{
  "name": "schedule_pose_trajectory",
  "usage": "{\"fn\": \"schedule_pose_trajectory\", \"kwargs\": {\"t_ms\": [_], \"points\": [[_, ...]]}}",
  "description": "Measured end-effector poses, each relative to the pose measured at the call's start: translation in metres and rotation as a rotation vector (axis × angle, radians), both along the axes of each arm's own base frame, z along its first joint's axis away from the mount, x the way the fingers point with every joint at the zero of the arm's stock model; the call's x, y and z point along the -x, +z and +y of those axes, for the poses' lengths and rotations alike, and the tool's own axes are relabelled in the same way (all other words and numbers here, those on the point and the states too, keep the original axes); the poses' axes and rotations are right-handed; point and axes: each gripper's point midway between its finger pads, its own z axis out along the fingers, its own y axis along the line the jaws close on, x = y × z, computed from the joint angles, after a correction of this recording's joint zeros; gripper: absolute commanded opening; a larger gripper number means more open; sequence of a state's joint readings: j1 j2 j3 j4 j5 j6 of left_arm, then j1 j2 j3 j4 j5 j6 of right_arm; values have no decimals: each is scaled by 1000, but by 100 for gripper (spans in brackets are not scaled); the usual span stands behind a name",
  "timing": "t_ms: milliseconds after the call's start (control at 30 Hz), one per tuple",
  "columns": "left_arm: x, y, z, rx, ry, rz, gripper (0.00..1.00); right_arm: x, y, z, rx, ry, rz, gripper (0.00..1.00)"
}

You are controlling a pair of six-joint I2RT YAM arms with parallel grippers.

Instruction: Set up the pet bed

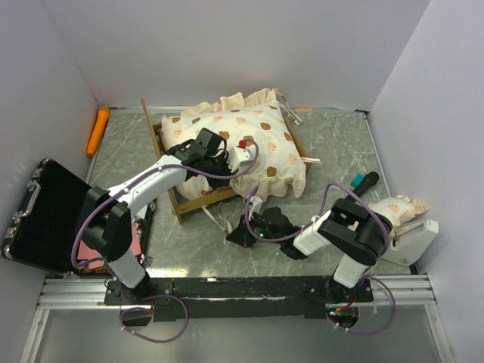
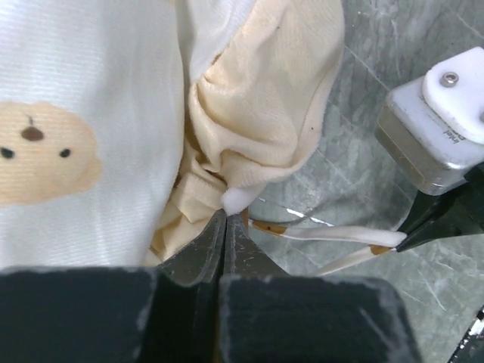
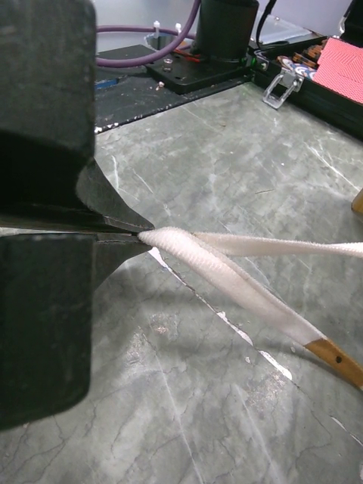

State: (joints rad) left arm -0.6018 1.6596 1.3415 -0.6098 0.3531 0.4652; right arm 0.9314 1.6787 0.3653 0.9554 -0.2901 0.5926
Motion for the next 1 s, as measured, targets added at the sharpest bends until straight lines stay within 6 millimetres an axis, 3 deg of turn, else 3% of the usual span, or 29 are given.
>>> {"fn": "schedule_pose_trajectory", "kwargs": {"t_ms": [233, 433, 533, 767, 1000], "points": [[10, 5, 4, 12, -11, 1, 1, 0, 1, -1, 6, 5, -13, 0], [35, 42, 26, 46, -5, -44, 1, -1, 13, -3, 20, 19, -53, 0], [54, 48, 42, 49, -6, -52, 1, -4, 25, -2, 24, 28, -88, 0], [101, 26, 69, 11, -57, -4, 1, -36, 61, 4, 9, 12, -166, 0], [122, -7, 80, -46, -140, 33, 1, -51, 72, 7, 30, 12, -184, 0]]}}
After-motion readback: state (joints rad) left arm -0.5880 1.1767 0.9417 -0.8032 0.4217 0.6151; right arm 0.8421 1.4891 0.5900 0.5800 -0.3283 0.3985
